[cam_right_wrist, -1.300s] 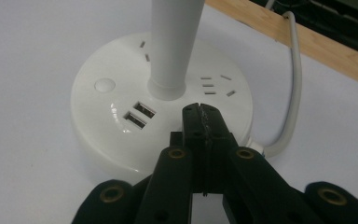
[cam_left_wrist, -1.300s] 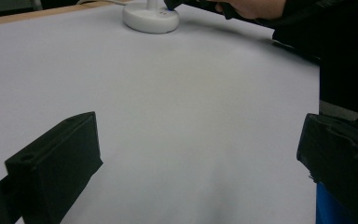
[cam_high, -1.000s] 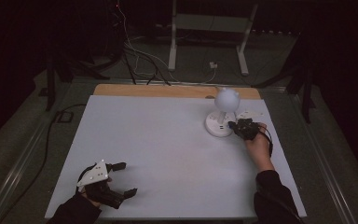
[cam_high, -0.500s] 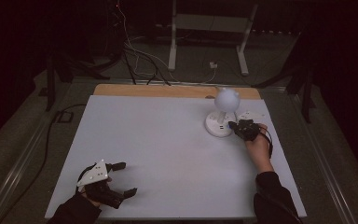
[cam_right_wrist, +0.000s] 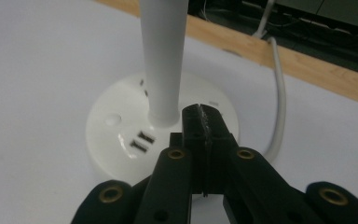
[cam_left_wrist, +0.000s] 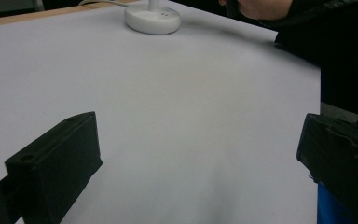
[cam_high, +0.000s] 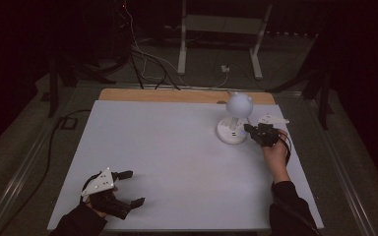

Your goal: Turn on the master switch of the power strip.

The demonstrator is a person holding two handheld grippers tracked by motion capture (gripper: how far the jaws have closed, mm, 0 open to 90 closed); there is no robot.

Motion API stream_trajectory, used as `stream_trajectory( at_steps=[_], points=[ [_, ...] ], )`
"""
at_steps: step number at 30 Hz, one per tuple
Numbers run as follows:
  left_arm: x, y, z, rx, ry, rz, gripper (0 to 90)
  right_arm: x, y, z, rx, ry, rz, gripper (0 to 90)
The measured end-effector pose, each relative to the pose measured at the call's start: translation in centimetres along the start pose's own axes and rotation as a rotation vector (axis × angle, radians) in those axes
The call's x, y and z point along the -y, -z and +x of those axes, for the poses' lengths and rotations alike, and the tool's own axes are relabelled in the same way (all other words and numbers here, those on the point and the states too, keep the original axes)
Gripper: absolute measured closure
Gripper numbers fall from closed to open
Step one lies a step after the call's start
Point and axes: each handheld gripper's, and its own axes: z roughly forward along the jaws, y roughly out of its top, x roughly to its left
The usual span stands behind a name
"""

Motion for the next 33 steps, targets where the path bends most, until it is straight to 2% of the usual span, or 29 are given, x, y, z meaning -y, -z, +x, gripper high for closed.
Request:
stream_trajectory(
  at_steps=[7, 10, 12, 14, 15, 17, 19, 21, 23, 25, 27, 31, 33],
  points=[
    [0.0, 0.1, 0.0, 0.003, -0.002, -0.004, 0.0, -0.3, 0.5, 0.1, -0.015, -0.021, -0.006, 88.2],
    [0.0, 0.1, 0.0, 0.002, -0.001, -0.006, 0.0, -0.5, 1.0, 0.2, -0.020, -0.037, -0.030, 76.8],
    [0.0, 0.1, 0.0, 0.004, 0.002, -0.008, 0.0, -0.6, 1.3, 0.4, -0.010, -0.038, -0.035, 61.9],
    [0.0, 0.1, 0.0, 0.005, 0.001, -0.013, 0.0, -0.7, 1.5, 0.5, -0.005, -0.031, -0.034, 54.1],
    [0.0, 0.1, 0.0, 0.006, 0.002, -0.017, 0.0, -0.8, 1.7, 0.5, -0.003, -0.041, -0.039, 45.1],
    [-0.1, 0.1, 0.0, 0.003, 0.000, -0.015, 0.0, -0.8, 1.9, 0.5, 0.001, -0.077, -0.033, 36.2],
    [0.0, 0.1, 0.0, 0.004, 0.000, -0.013, 0.0, -0.8, 2.2, 0.5, -0.003, -0.088, -0.051, 25.0],
    [0.0, 0.1, 0.0, 0.004, 0.001, -0.013, 0.0, -0.8, 2.6, 0.5, -0.026, -0.097, -0.058, 11.8],
    [0.0, 0.1, 0.0, 0.005, 0.001, -0.015, 0.0, -0.8, 2.8, 0.5, -0.030, -0.101, -0.063, 8.9],
    [-0.1, 0.1, 0.0, 0.004, 0.001, -0.016, 0.0, -0.8, 3.0, 0.5, -0.055, -0.110, -0.056, 0.0],
    [0.0, 0.1, 0.0, 0.005, 0.002, -0.017, 0.0, -0.9, 3.4, 0.6, -0.118, -0.139, -0.043, 0.0],
    [-0.1, 0.1, 0.0, 0.006, 0.002, -0.016, 0.0, -0.7, 3.9, 1.1, -0.123, -0.124, -0.049, 0.0],
    [-0.1, 0.1, 0.0, 0.006, 0.000, -0.017, 0.0, -0.6, 4.2, 1.3, -0.144, -0.127, -0.060, 0.0]
  ],
)
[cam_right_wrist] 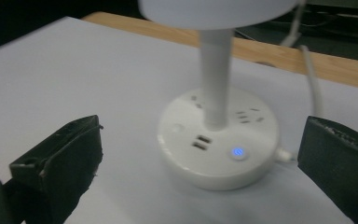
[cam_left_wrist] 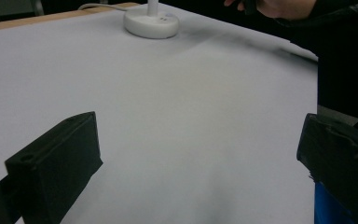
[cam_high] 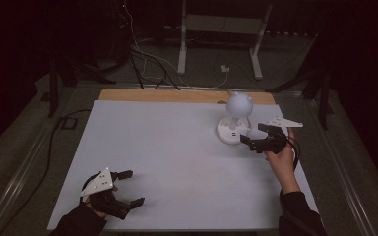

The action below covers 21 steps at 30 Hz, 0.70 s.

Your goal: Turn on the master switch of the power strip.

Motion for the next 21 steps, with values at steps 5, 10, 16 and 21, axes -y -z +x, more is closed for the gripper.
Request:
stream_trajectory(
  at_steps=[5, 10, 16, 21],
  points=[
    [0.0, 0.0, 0.0, 0.000, 0.000, 0.002, 0.0, 0.3, 0.6, 1.0, -0.006, 0.020, 0.004, 0.0],
    [0.0, 0.0, 0.0, -0.001, 0.001, -0.001, 0.0, 0.7, 1.2, 2.2, -0.052, 0.036, 0.004, 0.0],
    [0.0, 0.0, 0.0, 0.001, 0.000, 0.000, 0.0, 1.0, 2.1, 3.5, -0.075, 0.048, 0.008, 0.0],
    [0.0, 0.1, 0.1, 0.001, 0.002, -0.006, 0.0, 1.6, 2.6, 4.4, -0.084, 0.081, 0.001, 0.0]
  ],
)
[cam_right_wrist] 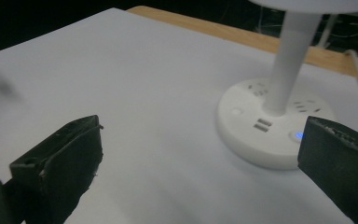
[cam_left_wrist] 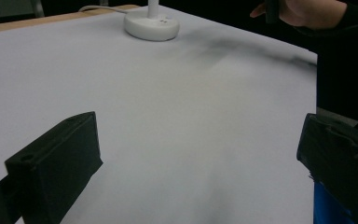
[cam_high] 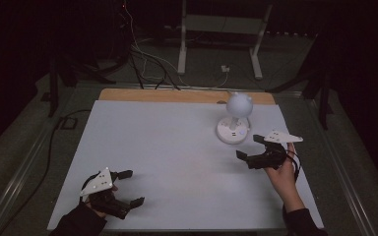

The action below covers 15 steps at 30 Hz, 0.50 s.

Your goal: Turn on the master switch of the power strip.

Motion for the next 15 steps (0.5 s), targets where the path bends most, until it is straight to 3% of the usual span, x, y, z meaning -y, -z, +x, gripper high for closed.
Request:
stream_trajectory(
  at_steps=[7, 9, 11, 15],
  points=[
    [0.0, 0.0, -0.1, 0.003, 0.002, -0.005, 0.0, 1.1, 0.6, 1.3, -0.050, 0.009, 0.051, 0.0],
    [0.0, 0.0, -0.1, 0.003, 0.004, -0.006, 0.0, 1.6, 0.9, 1.6, -0.046, 0.015, 0.045, 0.0],
    [0.0, 0.0, 0.0, 0.004, 0.005, -0.005, 0.0, 2.1, 1.1, 1.7, -0.071, 0.008, 0.051, 0.0],
    [0.0, 0.0, -0.1, 0.004, 0.003, -0.004, 0.0, 3.2, 1.5, 2.2, -0.042, 0.043, 0.086, 0.0]
  ],
)
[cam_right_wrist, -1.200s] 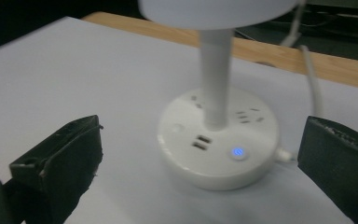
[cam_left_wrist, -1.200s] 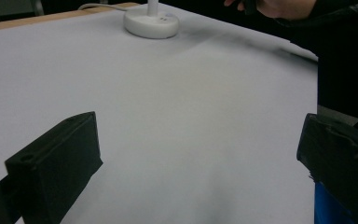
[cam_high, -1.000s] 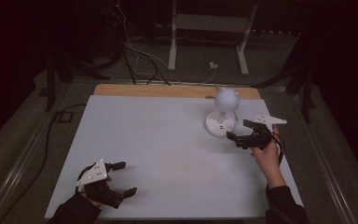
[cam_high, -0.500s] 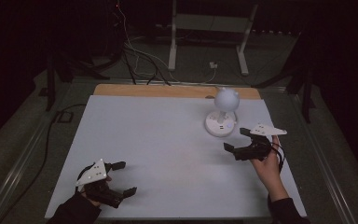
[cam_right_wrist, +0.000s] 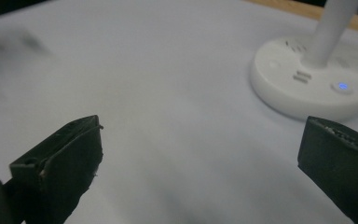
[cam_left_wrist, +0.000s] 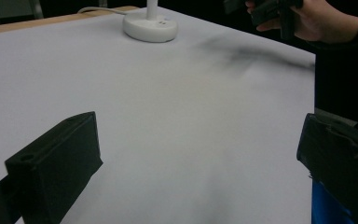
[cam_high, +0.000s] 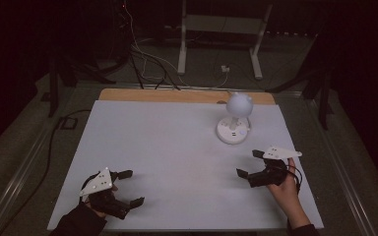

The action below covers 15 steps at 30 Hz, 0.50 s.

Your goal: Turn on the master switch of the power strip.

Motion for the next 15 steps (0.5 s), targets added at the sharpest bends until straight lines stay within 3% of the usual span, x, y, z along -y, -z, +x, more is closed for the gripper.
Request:
stream_trajectory(
  at_steps=[9, 15],
  points=[
    [0.0, 0.0, 0.0, 0.000, -0.004, 0.002, 0.0, 1.9, 0.9, 1.3, -0.024, -0.009, 0.000, 0.0],
    [0.0, 0.0, 0.0, -0.001, -0.005, 0.005, 0.0, 3.1, 1.0, 1.8, -0.037, -0.011, 0.035, 0.0]
  ],
)
